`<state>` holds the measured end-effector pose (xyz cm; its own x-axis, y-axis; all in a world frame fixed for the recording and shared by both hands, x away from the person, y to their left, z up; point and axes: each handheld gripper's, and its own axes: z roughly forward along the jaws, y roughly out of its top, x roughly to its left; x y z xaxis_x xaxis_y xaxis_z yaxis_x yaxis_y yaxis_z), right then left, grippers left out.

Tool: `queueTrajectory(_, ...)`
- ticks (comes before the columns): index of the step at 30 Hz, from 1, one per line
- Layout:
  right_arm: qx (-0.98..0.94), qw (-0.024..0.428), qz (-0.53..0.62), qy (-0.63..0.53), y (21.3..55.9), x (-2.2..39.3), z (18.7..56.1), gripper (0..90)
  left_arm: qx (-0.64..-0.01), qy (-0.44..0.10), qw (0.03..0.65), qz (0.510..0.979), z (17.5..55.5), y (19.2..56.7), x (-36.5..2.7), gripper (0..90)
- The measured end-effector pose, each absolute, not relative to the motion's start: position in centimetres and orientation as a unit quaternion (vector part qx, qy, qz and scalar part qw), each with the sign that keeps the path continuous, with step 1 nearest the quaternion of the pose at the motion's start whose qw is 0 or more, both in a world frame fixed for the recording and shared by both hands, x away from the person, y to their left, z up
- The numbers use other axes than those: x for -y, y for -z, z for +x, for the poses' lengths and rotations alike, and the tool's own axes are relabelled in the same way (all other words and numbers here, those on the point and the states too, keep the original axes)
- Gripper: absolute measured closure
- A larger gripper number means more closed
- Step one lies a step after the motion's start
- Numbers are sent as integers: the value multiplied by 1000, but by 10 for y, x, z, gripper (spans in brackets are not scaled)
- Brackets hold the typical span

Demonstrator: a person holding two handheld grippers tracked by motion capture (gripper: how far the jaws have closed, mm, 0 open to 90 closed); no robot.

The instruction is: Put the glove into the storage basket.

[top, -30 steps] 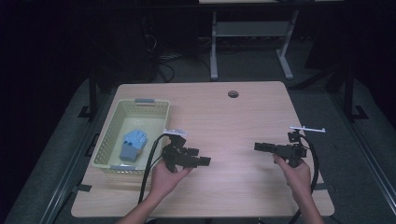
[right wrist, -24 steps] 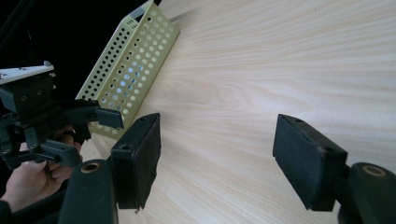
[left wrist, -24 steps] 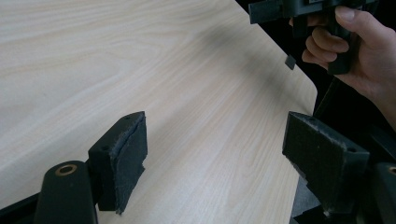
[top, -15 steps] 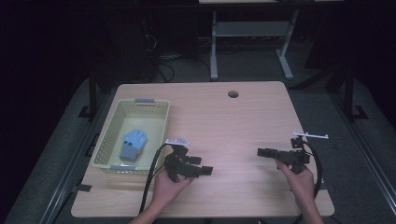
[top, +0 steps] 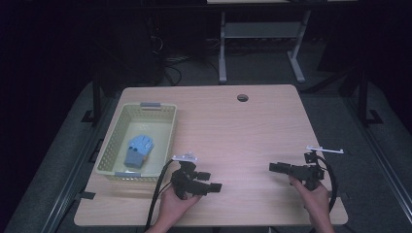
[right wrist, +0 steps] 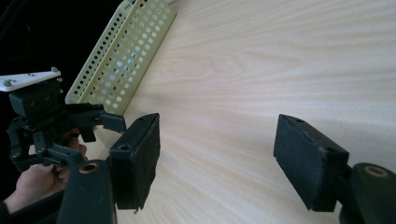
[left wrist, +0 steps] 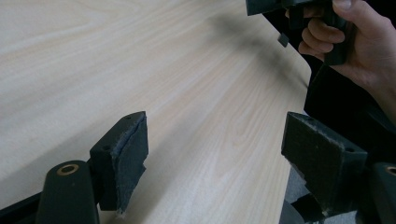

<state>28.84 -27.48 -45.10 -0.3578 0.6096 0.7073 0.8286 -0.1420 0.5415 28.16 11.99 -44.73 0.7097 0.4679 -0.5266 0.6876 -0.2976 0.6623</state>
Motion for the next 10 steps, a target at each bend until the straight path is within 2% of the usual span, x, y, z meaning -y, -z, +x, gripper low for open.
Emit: queueTrajectory(10,640,115,-545,529,461,271,266,289,-353,122,472,799,268,454,-117,210)
